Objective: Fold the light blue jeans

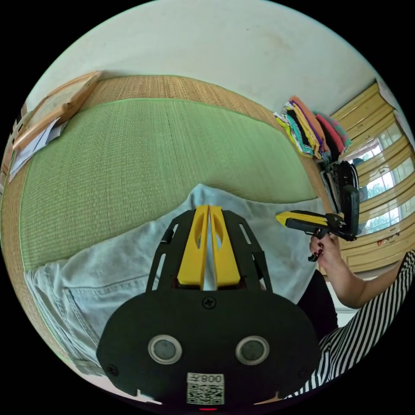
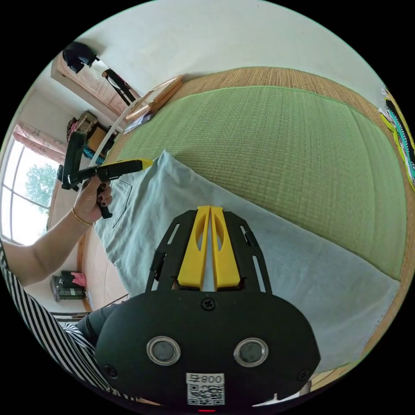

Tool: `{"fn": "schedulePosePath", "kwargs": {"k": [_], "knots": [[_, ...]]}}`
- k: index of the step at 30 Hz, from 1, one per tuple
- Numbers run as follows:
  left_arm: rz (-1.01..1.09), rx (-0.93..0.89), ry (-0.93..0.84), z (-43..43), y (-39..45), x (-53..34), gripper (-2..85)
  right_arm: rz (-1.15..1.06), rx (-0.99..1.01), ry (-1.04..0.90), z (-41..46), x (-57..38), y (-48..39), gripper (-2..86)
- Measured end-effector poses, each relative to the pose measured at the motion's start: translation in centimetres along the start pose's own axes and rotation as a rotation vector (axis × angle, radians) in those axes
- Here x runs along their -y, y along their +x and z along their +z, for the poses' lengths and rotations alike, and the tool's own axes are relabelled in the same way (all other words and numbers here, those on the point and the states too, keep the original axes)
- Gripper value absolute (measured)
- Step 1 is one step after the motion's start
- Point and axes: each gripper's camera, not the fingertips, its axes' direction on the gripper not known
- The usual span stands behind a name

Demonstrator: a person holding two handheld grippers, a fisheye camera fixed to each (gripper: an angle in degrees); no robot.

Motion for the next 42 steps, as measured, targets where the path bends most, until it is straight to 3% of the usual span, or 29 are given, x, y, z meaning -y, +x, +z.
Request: {"fn": "schedulePosePath", "kwargs": {"k": [3,10,16,22,27,34,38,42], "knots": [[0.017,-0.075,-0.025,-1.2,1.0,-2.7,0.2,-0.011,0.037,-0.021,-2.0,-2.6,-0.3,0.1],[-0.132,-0.054,-0.166,-1.2,0.3,-11.4,0.2,-0.052,0.049,-0.195,-1.9,-9.9,-3.0,0.1],[-0.171,-0.078,-0.078,-4.3,0.9,-14.7,0.1,-0.043,0.029,-0.159,-3.4,-10.8,-4.3,0.1],[-0.244,-0.101,-0.1,-4.5,0.9,-18.8,0.1,-0.045,0.005,-0.208,-2.0,-11.6,-4.9,0.1],[-0.231,-0.042,-0.14,-5.3,1.8,-19.5,0.1,-0.087,-0.019,-0.23,-2.1,-12.4,-5.3,0.1],[-0.165,-0.079,-0.105,-6.6,4.3,-18.3,0.1,0.071,0.072,-0.104,-4.8,-14.2,-0.2,0.1],[-0.122,0.002,-0.118,-6.0,5.7,-15.8,0.1,0.188,0.043,-0.017,-7.1,-16.2,4.2,0.1],[-0.145,0.084,-0.061,-6.8,5.1,-12.6,0.1,0.171,0.059,0.046,-8.3,-14.2,6.1,0.1]]}}
